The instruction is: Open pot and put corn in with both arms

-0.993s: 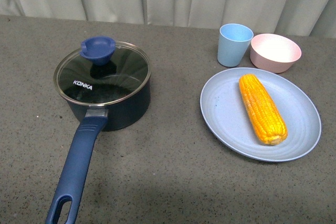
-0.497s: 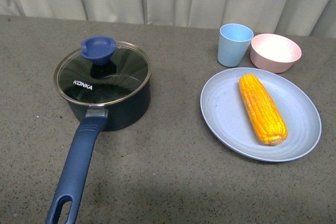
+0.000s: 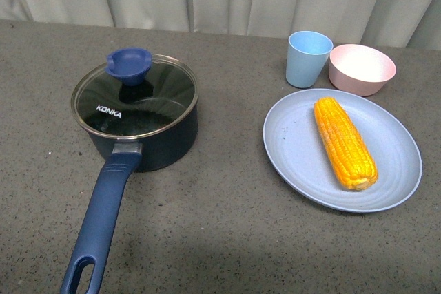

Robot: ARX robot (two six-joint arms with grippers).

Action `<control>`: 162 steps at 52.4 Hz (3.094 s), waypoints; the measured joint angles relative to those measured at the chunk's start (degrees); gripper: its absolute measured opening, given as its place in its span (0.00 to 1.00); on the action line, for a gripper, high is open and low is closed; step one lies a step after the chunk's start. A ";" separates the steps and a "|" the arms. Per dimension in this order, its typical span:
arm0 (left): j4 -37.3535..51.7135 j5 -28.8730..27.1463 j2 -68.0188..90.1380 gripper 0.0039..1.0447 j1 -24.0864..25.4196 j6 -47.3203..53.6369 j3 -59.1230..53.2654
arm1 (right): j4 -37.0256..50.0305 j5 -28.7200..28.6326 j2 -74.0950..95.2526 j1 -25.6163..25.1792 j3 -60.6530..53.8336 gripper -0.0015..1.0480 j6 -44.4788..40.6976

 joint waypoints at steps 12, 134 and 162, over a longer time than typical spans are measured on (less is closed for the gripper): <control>0.00 0.00 0.00 0.94 0.00 0.00 0.00 | 0.00 0.00 0.00 0.00 0.00 0.91 0.00; 59.23 -5.51 118.66 0.91 -17.46 -5.03 39.67 | 0.00 0.00 -0.02 0.00 0.00 0.91 0.00; 59.74 -3.78 117.79 0.58 -16.74 -4.50 39.30 | 0.00 0.00 -0.02 0.00 0.00 0.91 0.02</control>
